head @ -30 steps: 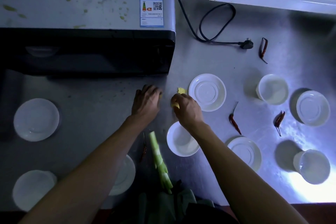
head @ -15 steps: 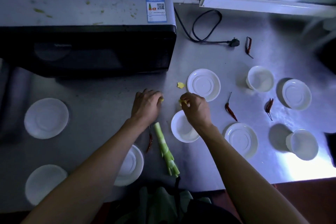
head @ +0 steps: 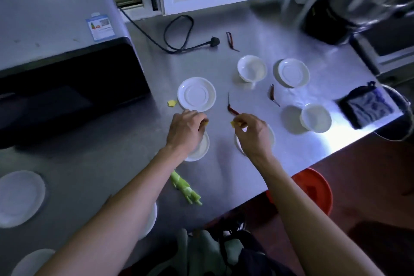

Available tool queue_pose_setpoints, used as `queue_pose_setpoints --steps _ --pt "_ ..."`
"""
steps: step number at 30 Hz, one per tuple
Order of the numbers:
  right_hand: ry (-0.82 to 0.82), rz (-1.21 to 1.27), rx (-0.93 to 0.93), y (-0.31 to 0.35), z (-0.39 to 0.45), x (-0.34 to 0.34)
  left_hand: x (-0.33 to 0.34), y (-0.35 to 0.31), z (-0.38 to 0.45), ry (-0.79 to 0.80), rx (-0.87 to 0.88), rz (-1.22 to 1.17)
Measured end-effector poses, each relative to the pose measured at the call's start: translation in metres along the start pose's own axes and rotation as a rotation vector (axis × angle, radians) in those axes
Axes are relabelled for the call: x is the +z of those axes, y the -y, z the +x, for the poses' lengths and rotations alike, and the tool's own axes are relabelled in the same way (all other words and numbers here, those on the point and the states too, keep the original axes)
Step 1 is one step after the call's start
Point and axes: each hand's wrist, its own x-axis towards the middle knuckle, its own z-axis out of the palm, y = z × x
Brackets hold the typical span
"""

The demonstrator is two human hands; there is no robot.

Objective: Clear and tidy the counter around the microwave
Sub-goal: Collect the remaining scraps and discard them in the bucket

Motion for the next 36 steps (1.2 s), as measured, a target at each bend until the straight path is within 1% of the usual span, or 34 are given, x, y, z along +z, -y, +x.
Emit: queue_pose_setpoints --steps 4,9,14,17,21,25,30,36 --pt "-0.077 0.042 0.084 -0.052 -0.026 -0.042 0.035 -0.061 0.005 0.050 0.146 -0.007" --pt "-0.126 0.025 0.165 -0.135 -0.075 -0.098 0.090 -0.149 -0.009 0.151 0.218 0.002" --pt "-0.180 0.002 0.251 -0.214 -0.133 -0.157 0.148 -0.241 -0.027 0.255 0.317 0.066" --pt "-0.193 0.009 0.291 -0.253 -0.166 -0.186 0.181 -0.292 -0.037 0.313 0.362 0.089" --pt "-0.210 0.020 0.411 -0.298 -0.198 -0.213 0.214 -0.346 -0.047 0.392 0.425 0.106" --pt "-0.225 0.032 0.545 -0.335 -0.227 -0.229 0.238 -0.381 -0.051 0.481 0.503 0.140" --pt "-0.254 0.065 0.681 -0.367 -0.257 -0.239 0.270 -0.403 -0.055 0.590 0.559 0.176" --pt "-0.207 0.051 0.790 -0.398 -0.257 -0.239 0.314 -0.418 -0.040 0.731 0.572 0.170"
